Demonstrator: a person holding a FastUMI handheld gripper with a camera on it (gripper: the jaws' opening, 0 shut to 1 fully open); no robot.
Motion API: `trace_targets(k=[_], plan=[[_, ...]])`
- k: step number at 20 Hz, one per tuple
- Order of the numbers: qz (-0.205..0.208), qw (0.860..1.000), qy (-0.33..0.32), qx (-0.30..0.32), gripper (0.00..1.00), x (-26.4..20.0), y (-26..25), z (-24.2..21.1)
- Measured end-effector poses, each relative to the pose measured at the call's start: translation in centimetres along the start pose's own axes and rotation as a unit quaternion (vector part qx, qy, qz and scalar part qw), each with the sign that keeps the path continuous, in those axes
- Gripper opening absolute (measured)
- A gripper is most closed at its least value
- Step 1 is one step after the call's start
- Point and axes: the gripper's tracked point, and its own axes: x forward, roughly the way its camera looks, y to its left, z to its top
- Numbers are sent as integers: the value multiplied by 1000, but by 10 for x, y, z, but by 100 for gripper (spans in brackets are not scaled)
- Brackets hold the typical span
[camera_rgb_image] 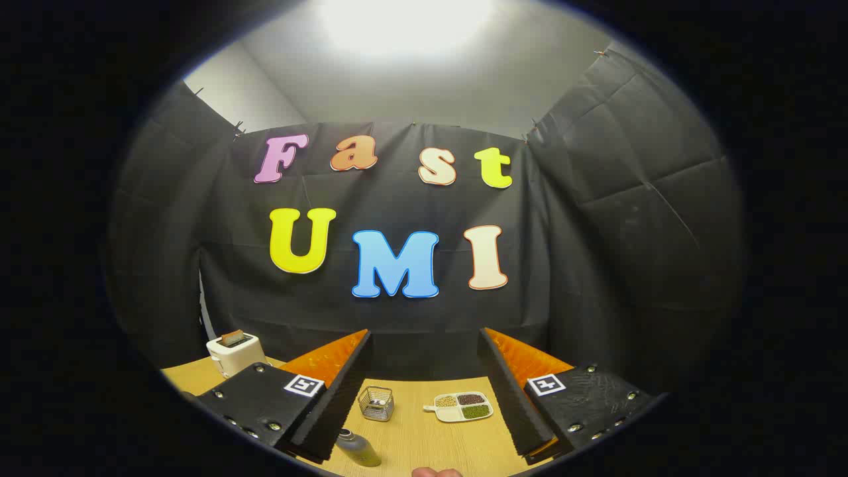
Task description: Take the bottle from table, then pour the juice into the cup, finally place the bottle on the coaster
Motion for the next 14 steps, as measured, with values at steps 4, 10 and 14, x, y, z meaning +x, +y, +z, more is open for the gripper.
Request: trace_targets(k=[4, 10, 14], plan=[[1, 1000, -2, -2, 96, 0, 1, 4], [0, 1000, -3, 2, 96, 0, 1, 9], [3, 1000, -2, 2, 96, -1, 3, 9]])
